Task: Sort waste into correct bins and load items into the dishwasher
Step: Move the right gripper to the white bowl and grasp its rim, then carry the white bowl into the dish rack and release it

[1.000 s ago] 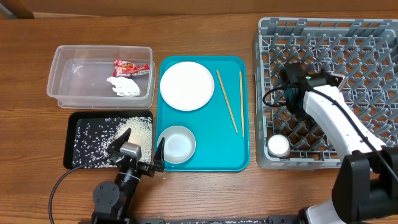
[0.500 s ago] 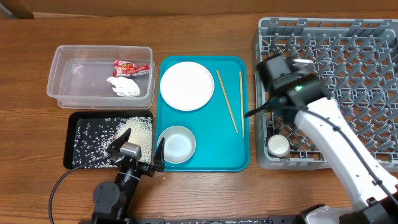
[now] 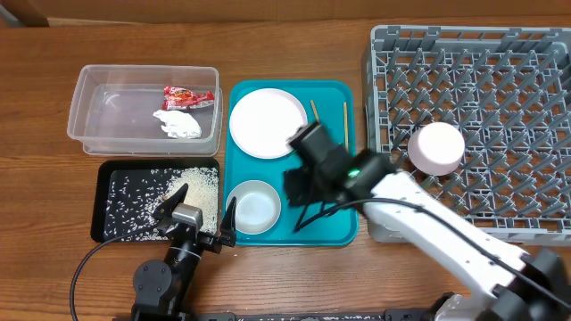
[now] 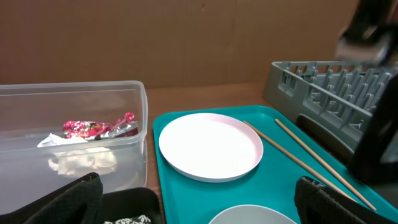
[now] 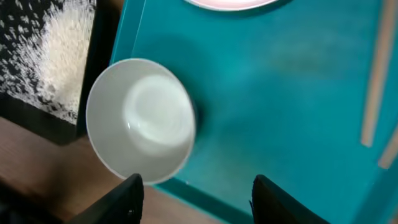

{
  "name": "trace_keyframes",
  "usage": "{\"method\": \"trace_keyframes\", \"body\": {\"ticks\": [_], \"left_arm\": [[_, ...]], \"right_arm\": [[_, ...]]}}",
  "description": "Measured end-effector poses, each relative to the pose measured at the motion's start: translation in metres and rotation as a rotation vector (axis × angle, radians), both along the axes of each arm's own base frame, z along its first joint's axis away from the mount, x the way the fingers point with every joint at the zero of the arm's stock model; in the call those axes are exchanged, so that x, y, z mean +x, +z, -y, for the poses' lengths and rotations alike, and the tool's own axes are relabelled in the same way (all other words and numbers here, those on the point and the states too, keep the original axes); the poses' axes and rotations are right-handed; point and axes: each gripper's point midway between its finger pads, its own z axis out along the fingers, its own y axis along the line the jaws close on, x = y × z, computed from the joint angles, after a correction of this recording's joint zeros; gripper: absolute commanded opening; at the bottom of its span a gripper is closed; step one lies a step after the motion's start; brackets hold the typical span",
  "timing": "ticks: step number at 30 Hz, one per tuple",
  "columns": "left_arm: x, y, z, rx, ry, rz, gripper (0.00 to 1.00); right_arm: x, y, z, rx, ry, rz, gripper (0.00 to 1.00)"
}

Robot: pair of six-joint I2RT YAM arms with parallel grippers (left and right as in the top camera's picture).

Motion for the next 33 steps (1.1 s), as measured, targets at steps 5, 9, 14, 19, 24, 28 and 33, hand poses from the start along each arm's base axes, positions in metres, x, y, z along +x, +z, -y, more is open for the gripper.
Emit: {"method": "trace_keyframes", "body": {"ticks": [5,9,14,19,24,28,33], "left_arm": [[0.0,0.0,0.0,0.0,0.0,0.0,1.0],[0.0,0.0,0.0,0.0,0.0,0.0,1.0],[0.0,0.0,0.0,0.0,0.0,0.0,1.0],[0.0,0.0,0.0,0.0,0.0,0.0,1.0],[0.0,0.0,0.0,0.0,0.0,0.0,1.0],[0.0,0.0,0.0,0.0,0.0,0.0,1.0],[0.0,0.0,0.0,0.0,0.0,0.0,1.0]], "right_arm": [[0.003,-0.045,-0.025,-0.023,0.037,-0.039,0.48],[0.0,-0.089,-0.023,-0.09,0.024,-0.121,0.23],[-0.007,-0.107,-0.02,-0.113,0.018,-0.175,0.04],[-0.009,-0.105,-0.013,-0.138,0.011,-0.183,0.04],[0.014,-0.055,0.034,-0.249,-0.114,-0.02,0.04],[0.05,0.034,0.097,-0.313,-0.346,0.29,0.04],[0.069,0.138,0.204,-0.442,-0.719,0.652,0.04]]}}
